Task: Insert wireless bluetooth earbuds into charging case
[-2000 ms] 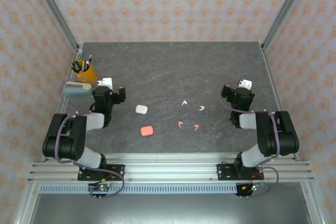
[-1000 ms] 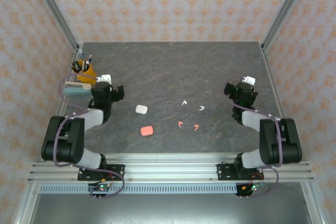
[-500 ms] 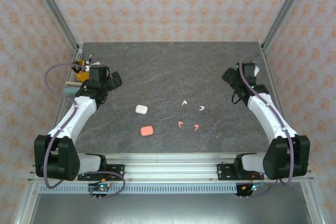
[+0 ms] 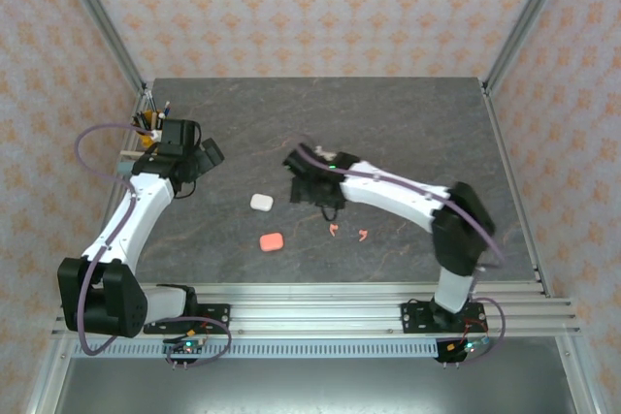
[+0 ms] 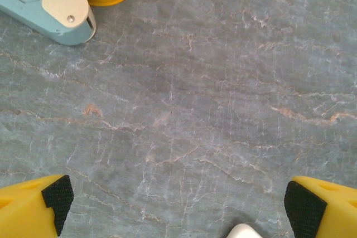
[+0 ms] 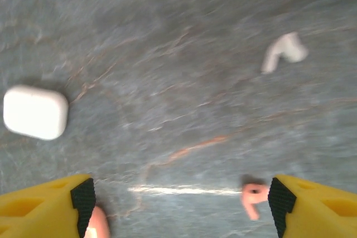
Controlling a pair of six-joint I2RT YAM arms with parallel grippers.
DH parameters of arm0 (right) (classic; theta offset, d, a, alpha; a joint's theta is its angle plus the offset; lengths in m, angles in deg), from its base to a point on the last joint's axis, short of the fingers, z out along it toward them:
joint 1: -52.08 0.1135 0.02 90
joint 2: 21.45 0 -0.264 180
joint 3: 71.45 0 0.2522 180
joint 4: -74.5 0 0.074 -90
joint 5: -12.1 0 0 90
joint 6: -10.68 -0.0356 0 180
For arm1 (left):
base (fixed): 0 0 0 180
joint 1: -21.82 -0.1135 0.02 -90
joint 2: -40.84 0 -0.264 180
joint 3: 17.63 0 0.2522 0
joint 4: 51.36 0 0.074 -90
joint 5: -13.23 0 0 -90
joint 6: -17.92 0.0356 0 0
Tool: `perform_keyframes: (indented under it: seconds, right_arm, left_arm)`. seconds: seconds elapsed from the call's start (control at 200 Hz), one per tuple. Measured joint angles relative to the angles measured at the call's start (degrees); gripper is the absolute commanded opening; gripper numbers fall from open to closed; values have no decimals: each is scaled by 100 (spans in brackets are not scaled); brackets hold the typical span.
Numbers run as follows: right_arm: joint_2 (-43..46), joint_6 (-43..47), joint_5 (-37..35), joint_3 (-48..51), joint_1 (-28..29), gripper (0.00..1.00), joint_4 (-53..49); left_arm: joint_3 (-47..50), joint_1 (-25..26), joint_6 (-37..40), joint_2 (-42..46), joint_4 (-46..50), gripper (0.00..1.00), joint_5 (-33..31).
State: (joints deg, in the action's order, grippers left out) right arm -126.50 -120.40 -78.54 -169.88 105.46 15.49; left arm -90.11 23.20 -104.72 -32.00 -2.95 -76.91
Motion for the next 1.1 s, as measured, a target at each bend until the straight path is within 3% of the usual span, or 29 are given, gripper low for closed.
perform_keyframes:
  seconds: [0.155,0.31,0.776,1.096]
  right_arm:
    - [-1381,-120,-186,-1593,649,86,-754]
    - [-2050,-236,-131,-2339,949,86,-1224]
    - [-2415,-437,225,-2647,1241,87,-1580]
    - [-2498,-413,522,-2603,1292,86,-1541]
  left_arm:
    - [-216,-295,-33,-107,131,100,-11]
    - [-286,-575,-39,-142,212,100,-2]
    - [-260,-1051,-46,-146,216,100,212]
    - [-251,-1093,-35,-144,214,100,319]
